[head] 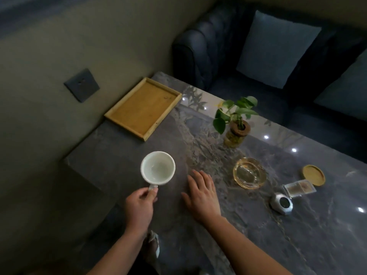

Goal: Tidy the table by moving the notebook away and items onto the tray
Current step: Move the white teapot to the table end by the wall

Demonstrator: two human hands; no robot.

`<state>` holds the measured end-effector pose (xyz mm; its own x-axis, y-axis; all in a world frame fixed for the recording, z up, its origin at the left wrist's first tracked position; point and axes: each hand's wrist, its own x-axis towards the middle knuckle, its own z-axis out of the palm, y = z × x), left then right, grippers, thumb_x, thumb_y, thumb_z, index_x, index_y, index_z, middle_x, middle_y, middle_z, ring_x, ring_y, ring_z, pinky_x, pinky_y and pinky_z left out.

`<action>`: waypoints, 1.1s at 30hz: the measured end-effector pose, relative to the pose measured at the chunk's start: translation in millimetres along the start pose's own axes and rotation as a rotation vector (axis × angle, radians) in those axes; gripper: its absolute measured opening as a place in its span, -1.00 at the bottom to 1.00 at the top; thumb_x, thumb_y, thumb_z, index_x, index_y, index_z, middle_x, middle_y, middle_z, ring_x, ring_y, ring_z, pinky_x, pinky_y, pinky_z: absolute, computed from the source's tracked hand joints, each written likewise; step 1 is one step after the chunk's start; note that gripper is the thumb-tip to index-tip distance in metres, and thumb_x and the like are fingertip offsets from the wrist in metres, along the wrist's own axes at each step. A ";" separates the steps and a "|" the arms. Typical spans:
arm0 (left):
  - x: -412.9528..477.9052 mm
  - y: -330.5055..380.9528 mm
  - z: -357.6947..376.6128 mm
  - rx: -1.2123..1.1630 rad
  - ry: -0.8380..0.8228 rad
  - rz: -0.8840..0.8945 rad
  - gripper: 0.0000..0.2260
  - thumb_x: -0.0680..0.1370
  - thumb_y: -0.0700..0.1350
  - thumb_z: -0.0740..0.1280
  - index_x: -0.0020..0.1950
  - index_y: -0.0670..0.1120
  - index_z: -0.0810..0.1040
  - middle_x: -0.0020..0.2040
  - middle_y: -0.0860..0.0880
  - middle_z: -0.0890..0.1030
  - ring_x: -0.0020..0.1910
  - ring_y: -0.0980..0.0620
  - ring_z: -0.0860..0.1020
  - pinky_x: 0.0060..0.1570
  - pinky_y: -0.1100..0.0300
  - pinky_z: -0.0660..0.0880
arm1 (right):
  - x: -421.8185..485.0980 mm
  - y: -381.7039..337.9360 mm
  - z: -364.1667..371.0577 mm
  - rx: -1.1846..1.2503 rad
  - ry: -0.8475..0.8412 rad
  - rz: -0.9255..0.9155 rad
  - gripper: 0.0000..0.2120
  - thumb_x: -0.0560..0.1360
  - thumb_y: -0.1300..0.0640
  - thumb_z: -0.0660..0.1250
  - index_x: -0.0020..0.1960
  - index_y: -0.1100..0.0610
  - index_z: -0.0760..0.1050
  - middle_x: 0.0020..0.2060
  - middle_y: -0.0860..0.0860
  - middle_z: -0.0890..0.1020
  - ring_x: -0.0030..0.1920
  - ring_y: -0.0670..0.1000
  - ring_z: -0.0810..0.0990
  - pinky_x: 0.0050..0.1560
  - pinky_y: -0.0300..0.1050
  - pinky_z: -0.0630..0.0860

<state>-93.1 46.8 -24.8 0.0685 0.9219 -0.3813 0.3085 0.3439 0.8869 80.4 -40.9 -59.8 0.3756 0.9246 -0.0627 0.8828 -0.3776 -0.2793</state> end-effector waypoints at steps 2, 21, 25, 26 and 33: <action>17.4 1.3 -18.3 -0.020 0.059 -0.005 -0.86 0.46 -0.14 0.50 -0.28 0.05 0.69 -0.34 0.00 0.70 -0.28 0.00 0.69 -0.08 -0.17 0.64 | 27.3 -17.6 2.5 -0.002 -0.027 -0.050 -0.42 0.52 -0.18 0.22 0.43 0.09 0.37 0.47 0.13 0.38 0.50 0.23 0.26 0.52 0.19 0.06; 125.3 19.0 -83.1 -0.172 0.296 -0.100 -0.81 0.47 -0.08 0.48 -0.27 0.20 0.69 -0.28 0.02 0.72 -0.20 0.04 0.70 -0.04 -0.07 0.64 | 143.1 -104.7 42.8 -0.013 -0.031 -0.100 -0.34 0.58 -0.33 -0.07 0.52 0.04 0.23 0.54 0.06 0.25 0.57 0.14 0.04 0.56 0.15 -0.10; 137.4 22.7 -79.6 -0.218 0.343 -0.130 -0.83 0.47 -0.08 0.48 -0.27 0.17 0.70 -0.27 0.02 0.72 -0.19 0.05 0.71 -0.07 0.01 0.63 | 143.7 -105.9 39.5 -0.023 -0.044 -0.103 -0.33 0.58 -0.33 -0.08 0.54 0.03 0.19 0.56 0.06 0.21 0.58 0.13 -0.02 0.56 0.13 -0.16; 139.9 23.6 -78.8 -0.230 0.356 -0.135 -0.85 0.47 -0.08 0.48 -0.28 0.12 0.70 -0.27 0.02 0.72 -0.19 0.05 0.71 -0.07 0.01 0.64 | 143.5 -106.0 38.3 -0.023 -0.048 -0.102 -0.33 0.58 -0.33 -0.08 0.54 0.03 0.18 0.56 0.06 0.20 0.58 0.13 -0.03 0.56 0.12 -0.18; 151.7 26.0 -69.8 -0.283 0.432 -0.158 -0.89 0.49 -0.09 0.46 -0.22 0.09 0.68 -0.24 0.04 0.72 -0.17 0.08 0.70 -0.09 0.04 0.64 | 143.7 -107.9 36.0 -0.029 -0.068 -0.097 -0.34 0.58 -0.33 -0.05 0.54 0.04 0.20 0.56 0.06 0.20 0.58 0.13 -0.03 0.56 0.12 -0.19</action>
<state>-140.9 208.1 -41.3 -0.3732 0.8239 -0.4265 0.0118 0.4639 0.8858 28.9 134.5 -73.2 0.2691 0.9577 -0.1021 0.9223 -0.2868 -0.2590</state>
